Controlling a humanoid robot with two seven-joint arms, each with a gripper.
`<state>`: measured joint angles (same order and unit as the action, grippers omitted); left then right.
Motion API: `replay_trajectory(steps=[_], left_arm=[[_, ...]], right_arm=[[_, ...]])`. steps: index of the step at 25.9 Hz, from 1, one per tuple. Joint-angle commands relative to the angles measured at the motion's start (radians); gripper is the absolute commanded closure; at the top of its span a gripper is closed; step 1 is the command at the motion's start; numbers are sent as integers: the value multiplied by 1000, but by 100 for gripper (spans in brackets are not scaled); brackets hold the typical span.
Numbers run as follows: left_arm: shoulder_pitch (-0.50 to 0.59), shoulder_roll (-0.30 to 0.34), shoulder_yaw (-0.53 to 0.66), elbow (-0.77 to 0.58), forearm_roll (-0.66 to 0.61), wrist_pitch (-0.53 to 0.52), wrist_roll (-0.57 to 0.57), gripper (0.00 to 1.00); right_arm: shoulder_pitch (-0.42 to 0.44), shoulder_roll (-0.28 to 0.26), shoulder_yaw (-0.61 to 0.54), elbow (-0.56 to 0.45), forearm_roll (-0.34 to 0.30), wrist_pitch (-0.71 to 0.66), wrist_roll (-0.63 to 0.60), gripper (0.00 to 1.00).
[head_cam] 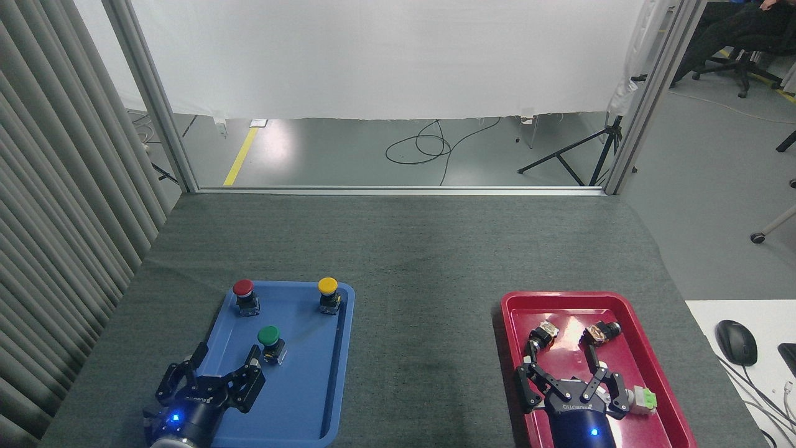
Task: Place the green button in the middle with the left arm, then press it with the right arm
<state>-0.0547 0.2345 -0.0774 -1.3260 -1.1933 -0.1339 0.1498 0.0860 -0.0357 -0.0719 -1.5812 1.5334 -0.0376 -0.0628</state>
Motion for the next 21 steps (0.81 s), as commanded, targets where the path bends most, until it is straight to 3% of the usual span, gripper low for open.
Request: replay_trajectory(steps=[1, 6, 15, 21], left_arm=[[6, 0, -2, 18, -2, 2, 2, 2], [6, 3, -1, 30, -2, -1, 5, 2], [27, 5, 4, -67, 1, 13, 20, 2], [21, 14, 7, -25, -3, 8, 20, 1]], right_arm=[[-2, 5, 1, -2, -9, -1, 11, 0], [24, -15, 3, -11, -12, -31, 9, 0], [15, -24, 1, 13, -12, -25, 3, 0], [14, -27, -6, 13, -9, -44, 0, 0]])
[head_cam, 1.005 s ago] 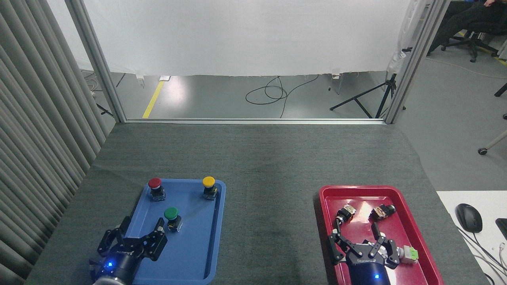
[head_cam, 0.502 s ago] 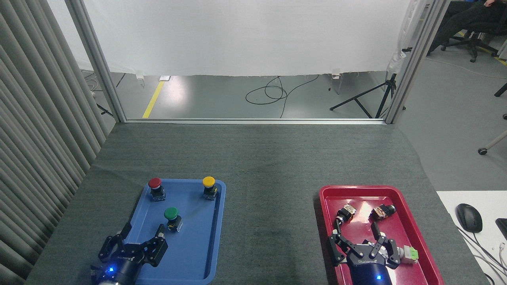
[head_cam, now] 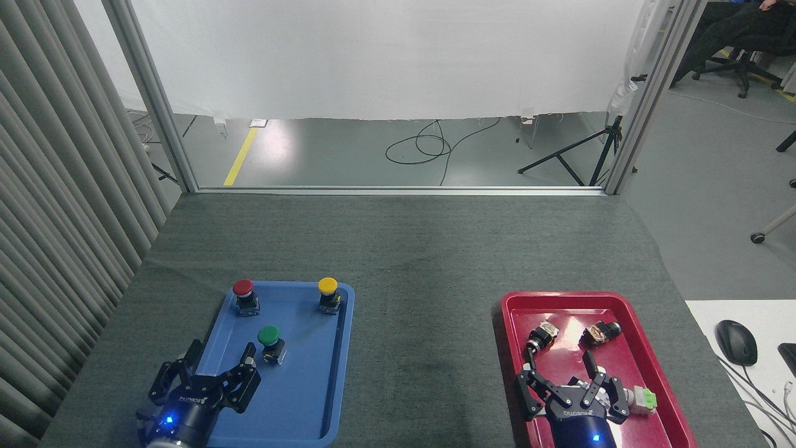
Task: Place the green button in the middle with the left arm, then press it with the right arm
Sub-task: 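Close the left gripper around the green button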
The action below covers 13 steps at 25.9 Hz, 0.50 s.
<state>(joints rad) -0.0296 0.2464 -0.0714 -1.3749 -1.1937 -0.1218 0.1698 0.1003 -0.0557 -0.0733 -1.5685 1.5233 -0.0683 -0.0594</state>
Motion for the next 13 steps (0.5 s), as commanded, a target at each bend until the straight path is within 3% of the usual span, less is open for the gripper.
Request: replay_trajectory(steps=[1, 5, 9, 13], left_arm=[[-9, 2, -1, 48, -3, -7, 0, 1], [-49, -2, -30, 152, -4, -28, -1, 1], [-154, 5, -114, 289, -46, -105, -1, 1], [-190, 5, -114, 330, -87, -111, -7, 1]], right_arm=[[-5, -7, -5, 7, 1, -28, -3, 0], [-28, -6, 10, -1, 0, -21, -2, 0], [-28, 7, 14, 10, 6, -39, 0, 0], [-28, -1, 15, 8, 38, -90, -3, 0]])
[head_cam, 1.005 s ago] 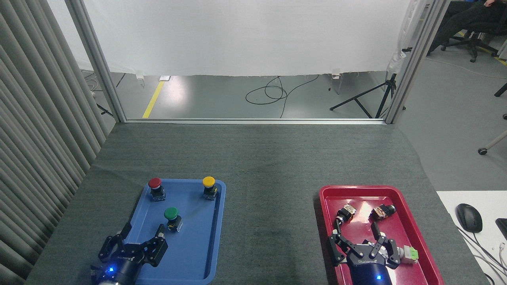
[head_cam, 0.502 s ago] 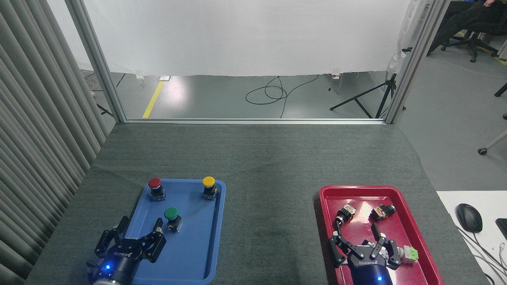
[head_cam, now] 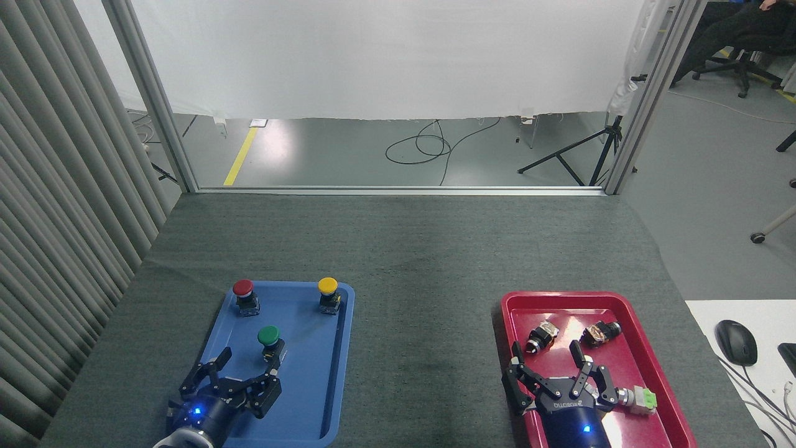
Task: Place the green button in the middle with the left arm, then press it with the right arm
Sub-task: 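Close the left gripper around the green button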
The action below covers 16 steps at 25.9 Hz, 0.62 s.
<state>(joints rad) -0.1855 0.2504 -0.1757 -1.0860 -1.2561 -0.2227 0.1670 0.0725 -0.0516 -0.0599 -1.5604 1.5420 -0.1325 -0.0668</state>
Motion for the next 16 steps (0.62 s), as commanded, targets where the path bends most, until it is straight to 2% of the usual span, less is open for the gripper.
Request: replay_trajectory(steps=[1, 6, 14, 16], left_arm=[[-40, 1, -11, 49, -25, -17, -4, 1], [-55, -3, -13, 75, -25, -66, -7, 1], [-129, -19, -31, 164, -23, -83, -11, 2], [-141, -17, -31, 178, -22, -90, -15, 19]], right_arm=[[-2, -8, 2, 2, 20, -29, 2, 0], [6, 22, 17, -12, 23, -4, 4, 0], [3, 16, 14, -9, 46, 13, 4, 0], [4, 13, 15, -1, 46, 30, 4, 0]])
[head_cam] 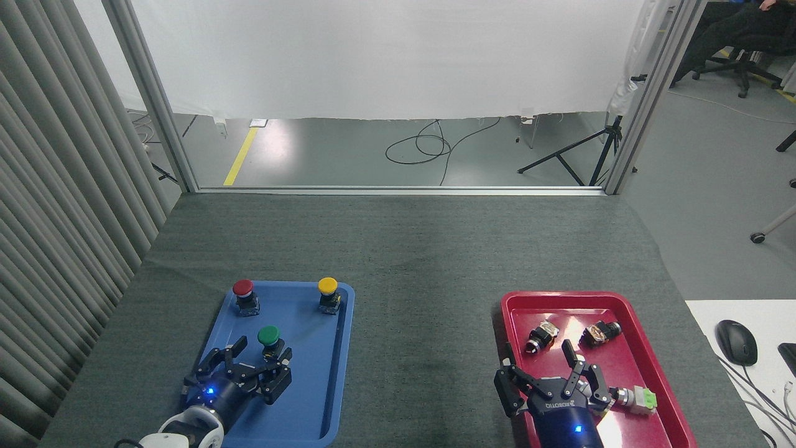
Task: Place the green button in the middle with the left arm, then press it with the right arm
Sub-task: 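Close the left gripper around the green button, then carry the green button off the blue tray toward the table middle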
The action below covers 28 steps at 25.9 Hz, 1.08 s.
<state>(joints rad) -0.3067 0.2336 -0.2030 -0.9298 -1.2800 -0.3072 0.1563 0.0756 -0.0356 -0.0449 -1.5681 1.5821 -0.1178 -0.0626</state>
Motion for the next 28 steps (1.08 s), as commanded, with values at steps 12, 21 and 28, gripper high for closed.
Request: replay_trajectory(steps=[12, 21, 28], left_arm=[[-38, 4, -6, 48, 1, -41, -9, 78], [-38, -5, -10, -93, 1, -130, -6, 100], [-86, -115, -101, -118, -2, -116, -8, 100]], right_arm=[[4, -9, 25, 23, 7, 47, -3, 0], [10, -49, 43, -9, -4, 89, -3, 0], [9, -44, 62, -16, -10, 89, 0, 0]])
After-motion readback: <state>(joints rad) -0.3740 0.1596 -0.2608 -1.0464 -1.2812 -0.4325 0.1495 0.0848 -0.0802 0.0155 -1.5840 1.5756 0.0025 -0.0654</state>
